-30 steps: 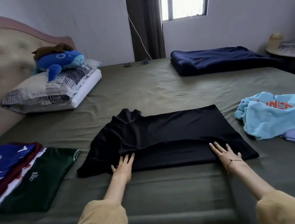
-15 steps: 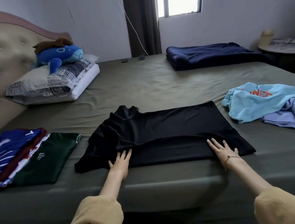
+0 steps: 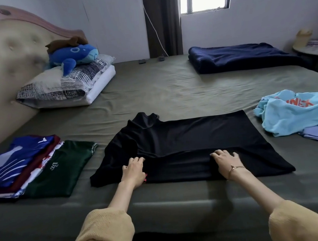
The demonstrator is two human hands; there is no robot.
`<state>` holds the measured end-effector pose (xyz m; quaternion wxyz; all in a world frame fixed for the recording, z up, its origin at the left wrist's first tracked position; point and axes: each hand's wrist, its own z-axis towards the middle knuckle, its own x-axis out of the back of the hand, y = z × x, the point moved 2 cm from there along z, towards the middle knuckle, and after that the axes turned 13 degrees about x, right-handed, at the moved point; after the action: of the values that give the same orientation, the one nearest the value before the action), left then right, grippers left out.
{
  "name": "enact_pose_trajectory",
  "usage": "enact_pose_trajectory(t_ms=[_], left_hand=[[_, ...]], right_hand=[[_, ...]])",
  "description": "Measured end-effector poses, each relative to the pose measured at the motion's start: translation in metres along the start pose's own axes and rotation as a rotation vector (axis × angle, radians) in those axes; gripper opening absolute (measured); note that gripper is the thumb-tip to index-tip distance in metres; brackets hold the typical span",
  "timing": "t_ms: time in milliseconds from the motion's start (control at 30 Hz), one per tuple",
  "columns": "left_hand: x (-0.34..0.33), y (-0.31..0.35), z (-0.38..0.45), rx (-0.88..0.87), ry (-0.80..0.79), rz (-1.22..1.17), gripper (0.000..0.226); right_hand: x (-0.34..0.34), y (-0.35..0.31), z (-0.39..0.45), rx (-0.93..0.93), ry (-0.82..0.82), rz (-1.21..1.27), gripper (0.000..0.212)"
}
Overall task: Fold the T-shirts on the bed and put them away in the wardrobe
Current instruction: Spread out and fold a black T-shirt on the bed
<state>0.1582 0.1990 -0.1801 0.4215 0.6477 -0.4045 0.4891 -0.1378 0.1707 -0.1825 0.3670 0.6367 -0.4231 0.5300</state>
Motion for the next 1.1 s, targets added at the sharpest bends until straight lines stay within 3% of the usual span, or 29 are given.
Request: enact_pose_trajectory(t_ms=[167, 300, 433, 533, 667, 733, 833, 933, 1100], left_hand=[[0.000, -0.001, 0.013, -0.040, 0.114, -0.032, 0.074], [-0.004, 0.002, 0.023, -0.141, 0.073, -0.031, 0.082], [-0.013, -0.006, 0.036, -0.140, 0.009, -0.100, 0.065], [-0.017, -0.023, 0.047, -0.083, 0.045, -0.128, 0.051], [-0.011, -0.050, 0.061, 0.085, 0.155, -0.249, 0.048], [-0.005, -0.061, 0.069, 0.205, 0.222, -0.299, 0.047], [0.000, -0.071, 0.086, 0.288, 0.139, -0.367, 0.049], [0.006, -0.075, 0.103, 0.294, 0.015, -0.449, 0.042], [0.014, -0.066, 0.114, 0.135, 0.044, -0.545, 0.017]], right_hand=[[0.008, -0.052, 0.032, 0.224, 0.083, 0.097, 0.056], [0.009, -0.094, 0.057, 0.392, 0.079, 0.191, 0.058], [0.010, -0.124, 0.079, 0.460, 0.100, 0.179, 0.056], [0.011, -0.136, 0.091, 0.401, 0.138, 0.168, 0.047], [0.021, -0.145, 0.108, 0.205, 0.239, 0.261, 0.031], [0.027, -0.150, 0.119, 0.100, 0.227, 0.434, 0.034], [0.036, -0.152, 0.138, -0.086, 0.196, 0.691, 0.049], [0.031, -0.146, 0.157, -0.210, 0.075, 0.866, 0.063], [0.031, -0.136, 0.173, -0.178, -0.075, 0.803, 0.042]])
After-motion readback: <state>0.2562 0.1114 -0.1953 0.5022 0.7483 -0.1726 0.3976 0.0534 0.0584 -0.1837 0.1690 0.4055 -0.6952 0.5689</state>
